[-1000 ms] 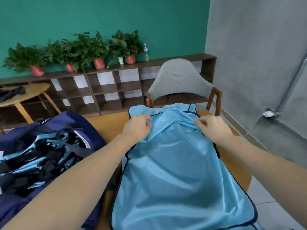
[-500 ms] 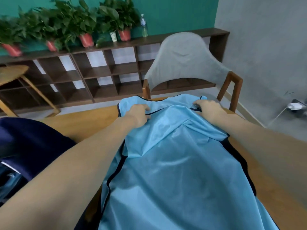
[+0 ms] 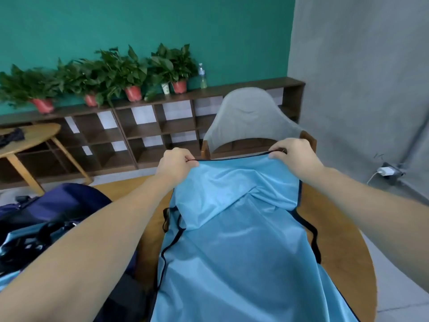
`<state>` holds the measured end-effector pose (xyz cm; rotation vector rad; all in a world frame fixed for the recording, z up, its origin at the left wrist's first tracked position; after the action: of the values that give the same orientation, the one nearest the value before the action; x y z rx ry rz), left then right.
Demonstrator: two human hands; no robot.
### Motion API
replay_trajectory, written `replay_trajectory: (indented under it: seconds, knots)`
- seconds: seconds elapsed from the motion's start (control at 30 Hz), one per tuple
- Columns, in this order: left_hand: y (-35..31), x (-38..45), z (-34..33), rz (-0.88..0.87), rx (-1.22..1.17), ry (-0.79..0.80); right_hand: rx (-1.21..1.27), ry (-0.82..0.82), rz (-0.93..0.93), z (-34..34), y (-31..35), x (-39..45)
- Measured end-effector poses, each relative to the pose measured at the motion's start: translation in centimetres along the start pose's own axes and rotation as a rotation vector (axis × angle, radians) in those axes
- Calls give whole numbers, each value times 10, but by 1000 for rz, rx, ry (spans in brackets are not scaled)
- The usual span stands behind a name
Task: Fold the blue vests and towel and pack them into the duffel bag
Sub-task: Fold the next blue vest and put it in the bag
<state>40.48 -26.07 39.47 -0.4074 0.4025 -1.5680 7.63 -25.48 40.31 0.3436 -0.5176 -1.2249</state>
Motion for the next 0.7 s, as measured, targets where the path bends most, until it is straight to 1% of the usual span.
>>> replay_trajectory:
  seconds: [0.2,0.27,0.37,0.47,0.53,0.63,0.7]
  knots:
    - [-54,-107,89,-138,-56,-132,-16,-103,63,90,68,-88]
    - [-68,-152,105,-183,-42,-164,-34,-138,93,110,88,-126]
    - [-77,-222,111,-241,10,-191,-21,-177,124,125,109,-187]
    - [-72,-288,99,-281,34,-199,-12,-176,137,118,118,-244]
    - [-61,-325,78,-292,29,-188,5,-163,142,102,118,-280]
    - [-34,-372,28,-334,36,-148,-9,-123,136,60,104,-324]
    - [-12,-392,-11,-366,66,-100,-64,-36,118,24,85,-346]
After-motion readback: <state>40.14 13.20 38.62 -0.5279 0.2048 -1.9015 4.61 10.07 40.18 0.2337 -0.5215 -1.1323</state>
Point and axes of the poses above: each hand's wrist, its own x-axis towards the middle knuckle, its own z-axis out of the back of the hand, y = z × x, the point moved 5 cm from there along x, towards the middle knuckle, and after that the axes turned 14 degrees about y, right-handed, at the moved point
